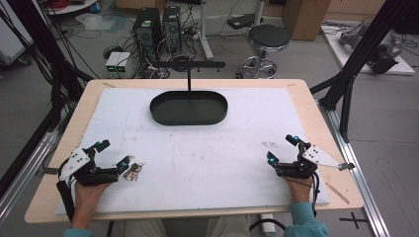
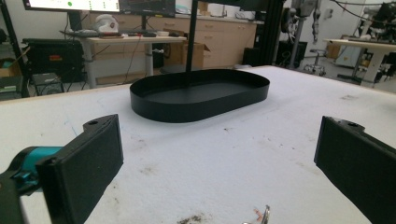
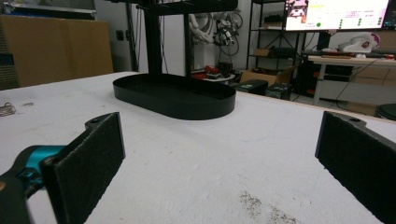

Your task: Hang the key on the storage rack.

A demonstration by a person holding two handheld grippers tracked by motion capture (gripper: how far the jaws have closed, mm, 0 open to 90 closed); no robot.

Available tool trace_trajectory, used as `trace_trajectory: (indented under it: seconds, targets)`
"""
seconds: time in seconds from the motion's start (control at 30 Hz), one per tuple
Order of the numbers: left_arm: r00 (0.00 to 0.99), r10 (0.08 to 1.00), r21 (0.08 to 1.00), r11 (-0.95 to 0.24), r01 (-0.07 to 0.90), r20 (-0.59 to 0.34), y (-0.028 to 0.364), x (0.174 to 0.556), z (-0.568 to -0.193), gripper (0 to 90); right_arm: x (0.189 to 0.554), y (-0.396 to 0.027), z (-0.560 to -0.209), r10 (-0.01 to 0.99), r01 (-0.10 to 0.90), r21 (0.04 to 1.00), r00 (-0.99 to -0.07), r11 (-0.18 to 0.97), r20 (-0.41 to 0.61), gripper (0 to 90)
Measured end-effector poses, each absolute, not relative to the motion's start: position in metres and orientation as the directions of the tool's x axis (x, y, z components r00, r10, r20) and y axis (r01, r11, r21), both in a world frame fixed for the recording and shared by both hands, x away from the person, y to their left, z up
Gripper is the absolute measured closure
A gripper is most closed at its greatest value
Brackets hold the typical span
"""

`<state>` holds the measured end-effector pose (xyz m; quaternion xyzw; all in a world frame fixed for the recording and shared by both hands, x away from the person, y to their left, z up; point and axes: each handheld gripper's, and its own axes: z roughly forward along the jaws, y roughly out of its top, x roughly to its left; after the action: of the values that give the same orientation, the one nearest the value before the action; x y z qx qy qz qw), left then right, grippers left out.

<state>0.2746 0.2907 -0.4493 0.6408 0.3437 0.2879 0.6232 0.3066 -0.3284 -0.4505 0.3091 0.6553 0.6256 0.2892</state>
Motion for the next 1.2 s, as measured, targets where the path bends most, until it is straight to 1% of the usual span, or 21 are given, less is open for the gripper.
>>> trace_trajectory:
  seconds: [0.13, 0.17, 0.23, 0.37, 0.43, 0.5, 0.63, 0.83, 0.9, 0.93, 1.07, 1.2]
  targets:
    - [0.629, 0.777, 0.995, -0.044, 0.086, -0.02, 0.289, 0.275, -0.428, 1.7, 0.306, -0.328, -0.45, 0.769, 0.049, 0.999, -0.639, 0.024, 0.013, 0.6]
    - [0.651, 0.759, 0.993, -0.068, 0.098, -0.012, 0.288, 0.276, -0.421, 1.7, 0.307, -0.328, -0.45, 0.767, 0.046, 0.999, -0.642, 0.024, 0.011, 0.6]
    - [0.691, 0.723, 0.981, -0.152, 0.123, 0.025, 0.285, 0.28, -0.406, 1.7, 0.307, -0.328, -0.45, 0.766, 0.045, 0.999, -0.642, 0.026, 0.009, 0.6]
    - [0.724, 0.687, 0.963, -0.233, 0.138, 0.062, 0.281, 0.286, -0.382, 1.7, 0.307, -0.328, -0.45, 0.766, 0.043, 0.999, -0.643, 0.026, 0.008, 0.6]
    - [0.73, 0.68, 0.951, -0.264, 0.158, 0.067, 0.279, 0.29, -0.371, 1.7, 0.306, -0.328, -0.451, 0.767, 0.042, 0.999, -0.642, 0.024, 0.008, 0.6]
    - [0.741, 0.669, 0.928, -0.314, 0.202, 0.066, 0.277, 0.296, -0.361, 1.7, 0.306, -0.329, -0.451, 0.767, 0.044, 0.999, -0.642, 0.023, 0.01, 0.6]
    - [0.782, 0.619, 0.877, -0.414, 0.242, 0.076, 0.271, 0.306, -0.348, 1.7, 0.306, -0.329, -0.451, 0.768, 0.04, 0.999, -0.641, 0.027, 0.005, 0.6]
    - [0.826, 0.558, 0.778, -0.553, 0.298, 0.08, 0.256, 0.318, -0.345, 5.2, 0.306, -0.328, -0.451, 0.768, 0.044, 0.999, -0.641, 0.025, 0.01, 0.6]
    - [0.835, 0.544, 0.758, -0.578, 0.304, 0.08, 0.251, 0.321, -0.346, 11.4, 0.306, -0.328, -0.451, 0.768, 0.045, 0.999, -0.641, 0.025, 0.01, 0.6]
    - [0.838, 0.54, 0.742, -0.594, 0.311, 0.08, 0.249, 0.323, -0.347, 12.0, 0.306, -0.328, -0.45, 0.768, 0.045, 0.999, -0.64, 0.025, 0.009, 0.6]
    - [0.836, 0.544, 0.719, -0.606, 0.339, 0.065, 0.244, 0.328, -0.35, 12.1, 0.306, -0.329, -0.451, 0.768, 0.04, 0.999, -0.641, 0.027, 0.005, 0.6]
    - [0.842, 0.537, 0.671, -0.642, 0.371, 0.048, 0.241, 0.331, -0.355, 12.1, 0.306, -0.329, -0.451, 0.768, 0.041, 0.999, -0.641, 0.026, 0.006, 0.6]
